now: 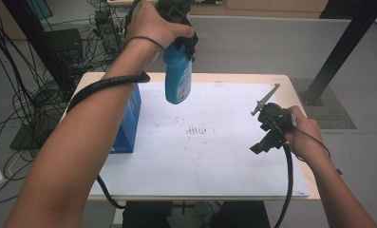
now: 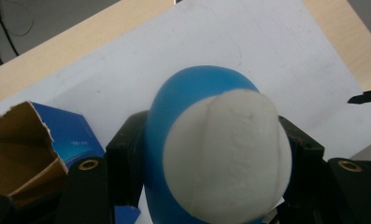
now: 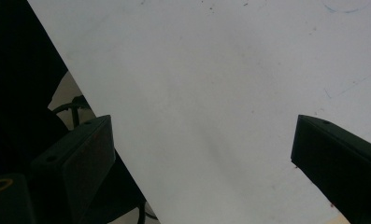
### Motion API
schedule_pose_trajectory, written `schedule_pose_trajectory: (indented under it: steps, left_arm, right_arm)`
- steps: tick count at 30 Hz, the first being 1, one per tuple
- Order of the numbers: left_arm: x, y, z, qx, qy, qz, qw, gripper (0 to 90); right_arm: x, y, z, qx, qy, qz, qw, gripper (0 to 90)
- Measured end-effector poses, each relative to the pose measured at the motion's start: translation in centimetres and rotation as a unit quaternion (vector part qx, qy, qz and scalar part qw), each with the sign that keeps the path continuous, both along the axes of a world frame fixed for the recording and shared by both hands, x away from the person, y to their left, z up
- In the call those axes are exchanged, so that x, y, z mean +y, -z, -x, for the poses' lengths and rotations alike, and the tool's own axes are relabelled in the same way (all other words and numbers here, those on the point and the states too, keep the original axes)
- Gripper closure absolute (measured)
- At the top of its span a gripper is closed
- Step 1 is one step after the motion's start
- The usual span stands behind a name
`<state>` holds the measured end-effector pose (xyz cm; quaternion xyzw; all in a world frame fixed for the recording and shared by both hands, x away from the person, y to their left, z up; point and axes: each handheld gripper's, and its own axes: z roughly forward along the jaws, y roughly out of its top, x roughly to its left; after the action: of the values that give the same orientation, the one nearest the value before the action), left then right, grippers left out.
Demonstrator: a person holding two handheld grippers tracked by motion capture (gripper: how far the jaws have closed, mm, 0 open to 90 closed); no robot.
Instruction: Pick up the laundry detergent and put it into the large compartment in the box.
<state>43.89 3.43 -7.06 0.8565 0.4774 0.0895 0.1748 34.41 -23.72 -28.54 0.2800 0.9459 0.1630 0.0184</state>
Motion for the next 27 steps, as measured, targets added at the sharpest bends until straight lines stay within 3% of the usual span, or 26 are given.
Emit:
schedule_pose_trajectory:
  steps: [6, 12, 17, 21, 25, 27]
  left_arm:
    - [0.2, -1.8, 0.2, -0.007, -0.002, 0.010, 0.9999, 37.8]
    - [1.0, -1.8, 0.3, -0.012, -0.017, 0.018, 0.9996, 37.8]
    - [2.3, -1.7, 0.0, -0.013, -0.040, 0.026, 0.9988, 37.9]
    - [3.6, -1.6, -0.2, -0.015, -0.054, 0.015, 0.9983, 37.9]
    - [5.0, -1.9, -0.3, -0.022, -0.076, 0.010, 0.9968, 37.9]
    - [5.7, -1.9, -0.3, -0.020, -0.097, 0.019, 0.9949, 37.9]
  right_arm:
    - [0.2, -0.1, 0.0, -0.001, -0.001, 0.000, 1.0000, 5.8]
    - [0.5, -0.2, 0.0, -0.002, -0.005, 0.001, 1.0000, 5.8]
    - [0.5, -0.2, 0.1, -0.002, -0.002, 0.000, 1.0000, 5.8]
    - [0.4, -0.3, 0.2, -0.005, -0.001, 0.002, 1.0000, 5.8]
    - [0.3, -0.3, 0.2, -0.006, 0.000, -0.001, 1.0000, 5.8]
    - [0.4, -0.3, 0.2, -0.006, 0.000, -0.002, 1.0000, 5.8]
